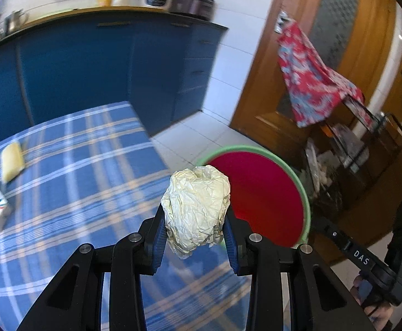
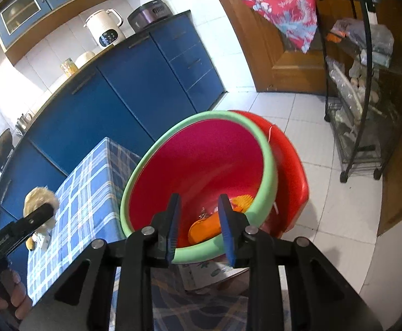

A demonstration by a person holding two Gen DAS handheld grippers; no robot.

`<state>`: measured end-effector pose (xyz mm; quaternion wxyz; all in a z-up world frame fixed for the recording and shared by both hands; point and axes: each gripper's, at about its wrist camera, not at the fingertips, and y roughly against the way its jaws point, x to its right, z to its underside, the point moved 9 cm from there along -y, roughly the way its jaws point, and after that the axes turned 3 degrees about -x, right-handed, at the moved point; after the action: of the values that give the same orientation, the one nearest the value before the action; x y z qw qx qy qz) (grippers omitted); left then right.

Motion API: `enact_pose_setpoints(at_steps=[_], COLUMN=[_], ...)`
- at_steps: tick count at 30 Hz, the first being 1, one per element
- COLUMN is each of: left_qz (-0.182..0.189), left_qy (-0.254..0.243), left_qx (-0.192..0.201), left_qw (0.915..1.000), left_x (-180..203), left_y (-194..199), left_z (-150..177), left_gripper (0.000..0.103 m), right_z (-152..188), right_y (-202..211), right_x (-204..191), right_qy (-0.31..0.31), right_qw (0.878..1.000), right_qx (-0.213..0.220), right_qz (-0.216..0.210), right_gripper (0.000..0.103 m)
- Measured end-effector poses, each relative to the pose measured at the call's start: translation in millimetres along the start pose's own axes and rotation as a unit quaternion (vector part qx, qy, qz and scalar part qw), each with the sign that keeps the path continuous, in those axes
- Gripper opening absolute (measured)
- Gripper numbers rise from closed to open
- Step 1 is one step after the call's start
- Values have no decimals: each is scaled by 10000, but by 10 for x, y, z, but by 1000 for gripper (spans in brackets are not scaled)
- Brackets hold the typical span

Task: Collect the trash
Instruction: 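Open both tools to drop the crumpled bag and blue scoop into the bin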

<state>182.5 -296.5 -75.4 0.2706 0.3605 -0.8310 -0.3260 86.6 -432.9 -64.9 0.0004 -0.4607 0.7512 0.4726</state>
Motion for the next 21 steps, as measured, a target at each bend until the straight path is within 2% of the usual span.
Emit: enact_pose_setpoints(at_steps=[6,8,10,12,21], left_qz=[169,200,182,113,-60], left_qy=[-289,-406,-492,-548,-408], left_qx=[-231,-290,-345,-413,-523], left_qw=[9992,9986,9980,9976,9978], left_x=[366,471,544,594,493], left_y=[-302,-389,-458,-525,-595], left_z=[-21,-28,-28,-22,5], left_gripper=[38,43,56,62,63], right_z=[-27,-26,-22,-17,-1], right_y=[52,46,43,38,40], right_x=[145,195,242,285,315], right_qy=[-54,-103,-146,-186,-207], right_qw=[10000,9999,9998,9998,9998], right_qx=[52,50,42,29,5], right_qz=[64,93,111,116,52], right_gripper=[31,31,31,31,36])
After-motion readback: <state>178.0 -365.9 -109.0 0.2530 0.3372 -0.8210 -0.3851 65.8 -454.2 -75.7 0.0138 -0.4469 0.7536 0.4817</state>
